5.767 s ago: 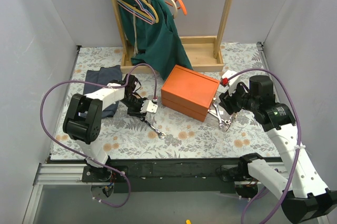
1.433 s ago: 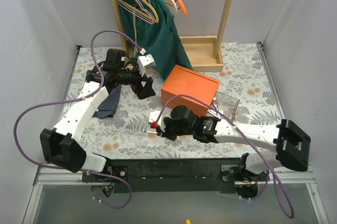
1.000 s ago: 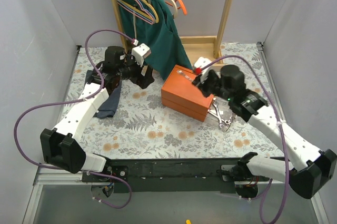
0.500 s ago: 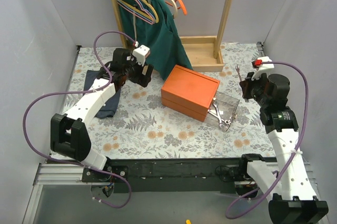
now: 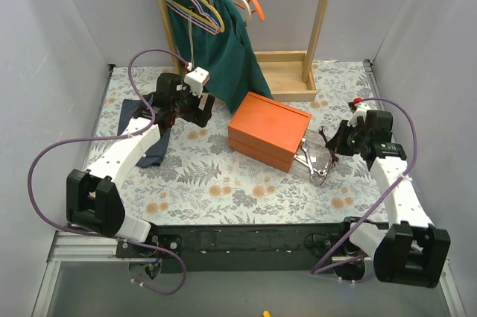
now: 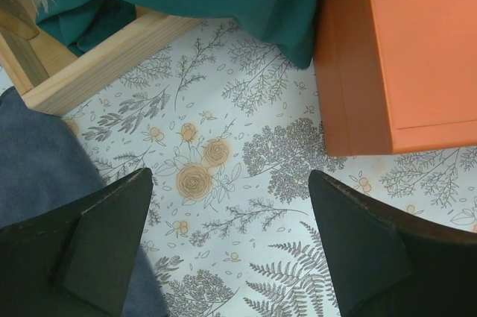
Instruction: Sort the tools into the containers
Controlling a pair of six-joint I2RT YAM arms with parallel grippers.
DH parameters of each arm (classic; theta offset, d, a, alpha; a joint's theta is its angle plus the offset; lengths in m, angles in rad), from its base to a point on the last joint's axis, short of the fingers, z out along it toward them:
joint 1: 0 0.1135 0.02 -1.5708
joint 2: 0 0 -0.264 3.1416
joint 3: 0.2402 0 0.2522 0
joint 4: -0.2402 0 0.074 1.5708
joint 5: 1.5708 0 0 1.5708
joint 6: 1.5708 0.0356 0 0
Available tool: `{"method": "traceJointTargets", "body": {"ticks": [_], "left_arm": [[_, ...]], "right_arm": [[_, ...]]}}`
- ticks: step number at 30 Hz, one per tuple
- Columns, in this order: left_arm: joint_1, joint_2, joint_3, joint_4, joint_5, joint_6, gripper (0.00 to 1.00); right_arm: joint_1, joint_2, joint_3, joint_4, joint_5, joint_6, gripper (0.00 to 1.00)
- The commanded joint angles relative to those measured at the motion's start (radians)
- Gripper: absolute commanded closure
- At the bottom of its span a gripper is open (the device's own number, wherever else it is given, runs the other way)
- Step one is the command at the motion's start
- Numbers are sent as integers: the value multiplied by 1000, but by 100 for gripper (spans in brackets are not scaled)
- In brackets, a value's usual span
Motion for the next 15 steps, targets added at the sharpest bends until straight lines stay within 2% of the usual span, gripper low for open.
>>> {"method": "traceJointTargets", "body": {"ticks": [1,6,7,9,10,14,15], "left_arm": [[8,-64,-27,11,-6,4,14],[11,-61,-49,16,15,-5,14],[10,-56,-50,16,34,-7,14],[13,-47,-47,17,50,-11,14],[11,-35,-44,20,61,-13,14],[11,3,-21,28,129,-22,13],[13,16,-15,29,138,-23,13]], "right_arm": [[-2,99,-8,78,-144,38,99],[1,202,-5,136,-193,71,97],[1,213,3,135,-196,74,78],[1,237,10,140,-225,78,62],[1,239,24,137,-236,77,42],[1,193,67,83,-213,55,41],[1,179,76,63,-134,40,42]]}}
